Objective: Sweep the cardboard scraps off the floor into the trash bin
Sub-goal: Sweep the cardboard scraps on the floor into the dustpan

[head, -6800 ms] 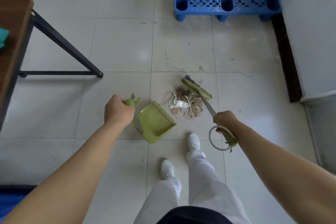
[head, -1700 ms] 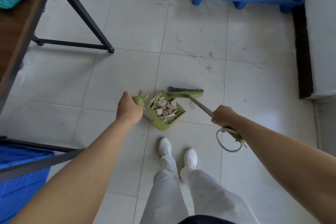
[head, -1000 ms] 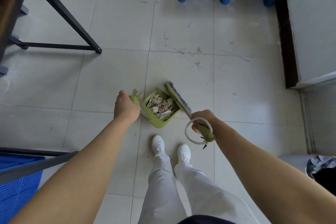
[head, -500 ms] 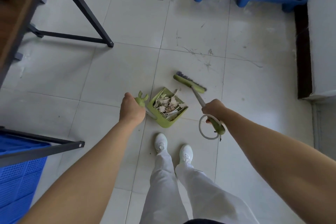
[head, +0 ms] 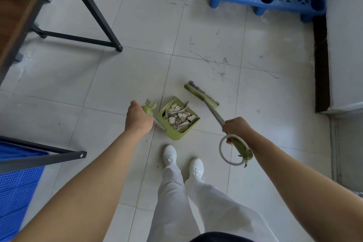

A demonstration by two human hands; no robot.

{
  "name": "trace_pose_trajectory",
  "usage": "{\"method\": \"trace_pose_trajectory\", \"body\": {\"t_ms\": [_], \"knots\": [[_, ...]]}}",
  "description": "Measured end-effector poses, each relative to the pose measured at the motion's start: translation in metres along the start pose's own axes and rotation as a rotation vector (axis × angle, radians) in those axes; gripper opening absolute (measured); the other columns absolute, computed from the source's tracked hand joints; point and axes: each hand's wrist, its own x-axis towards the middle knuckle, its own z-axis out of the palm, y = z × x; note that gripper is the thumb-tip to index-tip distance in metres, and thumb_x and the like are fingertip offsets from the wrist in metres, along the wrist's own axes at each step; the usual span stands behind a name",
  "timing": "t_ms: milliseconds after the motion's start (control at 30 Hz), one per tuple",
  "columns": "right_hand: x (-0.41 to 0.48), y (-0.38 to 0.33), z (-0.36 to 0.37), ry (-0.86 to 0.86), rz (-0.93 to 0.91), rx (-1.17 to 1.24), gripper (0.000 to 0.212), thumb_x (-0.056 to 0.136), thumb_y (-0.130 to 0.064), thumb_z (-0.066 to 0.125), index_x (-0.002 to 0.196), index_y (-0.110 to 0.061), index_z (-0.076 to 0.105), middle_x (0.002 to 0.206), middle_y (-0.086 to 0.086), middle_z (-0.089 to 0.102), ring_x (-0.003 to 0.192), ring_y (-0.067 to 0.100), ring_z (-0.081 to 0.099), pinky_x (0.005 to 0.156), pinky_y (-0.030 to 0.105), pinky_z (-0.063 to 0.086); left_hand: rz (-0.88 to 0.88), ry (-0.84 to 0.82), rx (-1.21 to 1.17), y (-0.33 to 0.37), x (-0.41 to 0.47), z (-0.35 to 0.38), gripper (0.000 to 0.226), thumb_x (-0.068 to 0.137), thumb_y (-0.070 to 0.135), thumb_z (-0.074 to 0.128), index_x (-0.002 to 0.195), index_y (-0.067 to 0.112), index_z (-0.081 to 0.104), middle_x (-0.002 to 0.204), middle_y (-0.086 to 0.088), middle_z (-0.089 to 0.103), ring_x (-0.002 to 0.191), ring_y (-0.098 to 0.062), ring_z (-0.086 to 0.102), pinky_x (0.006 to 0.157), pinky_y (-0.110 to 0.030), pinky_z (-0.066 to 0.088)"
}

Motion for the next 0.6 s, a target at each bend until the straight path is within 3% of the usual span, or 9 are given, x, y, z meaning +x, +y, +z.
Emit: {"method": "trace_pose_trajectory", "body": {"t_ms": [67, 133, 233, 300, 400, 500, 600], "knots": [[0.01, -0.005, -0.005, 0.061, 0.004, 0.024, 0.019, 0.091, -0.034, 0.058, 0.092, -0.014, 0.058, 0.073, -0.005, 0.058, 0.078, 0.019, 0.061, 0.069, 0.025, 0.046, -0.013, 0.002, 0.006, -0.004, -0.003, 0.001, 0.03, 0.09, 0.002, 0.048, 0.118, -0.004, 0.041, 0.126, -0.021, 0.05, 0.113, -0.038, 0.052, 0.074, -0.034, 0.039], [0.019, -0.017, -0.004, 0.013, 0.061, 0.088, 0.023, 0.094, -0.031, 0.056, 0.082, -0.012, 0.055, 0.062, -0.004, 0.046, 0.068, 0.018, 0.054, 0.062, 0.024, 0.044, -0.019, 0.002, 0.005, -0.006, -0.004, 0.003, 0.03, 0.09, 0.002, 0.048, 0.119, -0.004, 0.041, 0.126, -0.021, 0.05, 0.113, -0.038, 0.052, 0.074, -0.034, 0.038], [0.028, -0.037, 0.02, -0.054, 0.052, 0.089, 0.027, 0.092, -0.014, 0.054, 0.115, 0.001, 0.06, 0.081, 0.013, 0.063, 0.051, 0.015, 0.058, 0.048, 0.019, 0.049, -0.005, -0.004, -0.009, -0.005, -0.004, 0.006, 0.03, 0.09, 0.002, 0.049, 0.118, -0.005, 0.041, 0.126, -0.022, 0.05, 0.113, -0.039, 0.052, 0.076, -0.035, 0.039], [0.021, -0.045, 0.031, -0.091, -0.097, -0.117, 0.034, 0.091, -0.016, 0.056, 0.122, -0.002, 0.059, 0.107, 0.015, 0.069, 0.062, 0.014, 0.066, 0.057, 0.021, 0.054, -0.006, -0.006, -0.016, -0.004, -0.005, 0.007, 0.031, 0.089, 0.001, 0.049, 0.118, -0.005, 0.041, 0.126, -0.022, 0.049, 0.113, -0.039, 0.052, 0.077, -0.035, 0.04], [-0.001, -0.039, 0.02, -0.054, -0.225, -0.239, 0.029, 0.091, -0.024, 0.057, 0.115, -0.009, 0.065, 0.104, 0.004, 0.072, 0.093, 0.019, 0.069, 0.083, 0.027, 0.051, -0.01, 0.001, -0.02, -0.005, -0.007, 0.006, 0.033, 0.088, 0.0, 0.05, 0.12, -0.005, 0.04, 0.128, -0.023, 0.048, 0.114, -0.04, 0.051, 0.081, -0.039, 0.043], [-0.02, -0.024, 0.005, 0.034, -0.196, -0.13, 0.022, 0.089, -0.022, 0.056, 0.101, -0.007, 0.066, 0.095, 0.001, 0.071, 0.094, 0.019, 0.068, 0.081, 0.025, 0.047, -0.013, 0.01, -0.034, -0.013, -0.009, 0.004, 0.034, 0.087, -0.001, 0.05, 0.119, -0.005, 0.04, 0.127, -0.023, 0.048, 0.114, -0.04, 0.051, 0.078, -0.037, 0.042], [-0.021, -0.023, -0.002, 0.041, -0.042, -0.022, 0.019, 0.089, -0.023, 0.056, 0.099, -0.01, 0.066, 0.093, 0.0, 0.07, 0.083, 0.017, 0.065, 0.074, 0.025, 0.045, -0.015, 0.021, -0.058, -0.023, -0.015, 0.001, 0.033, 0.088, 0.003, 0.052, 0.118, -0.004, 0.041, 0.127, -0.022, 0.049, 0.113, -0.039, 0.051, 0.076, -0.035, 0.04]]}}
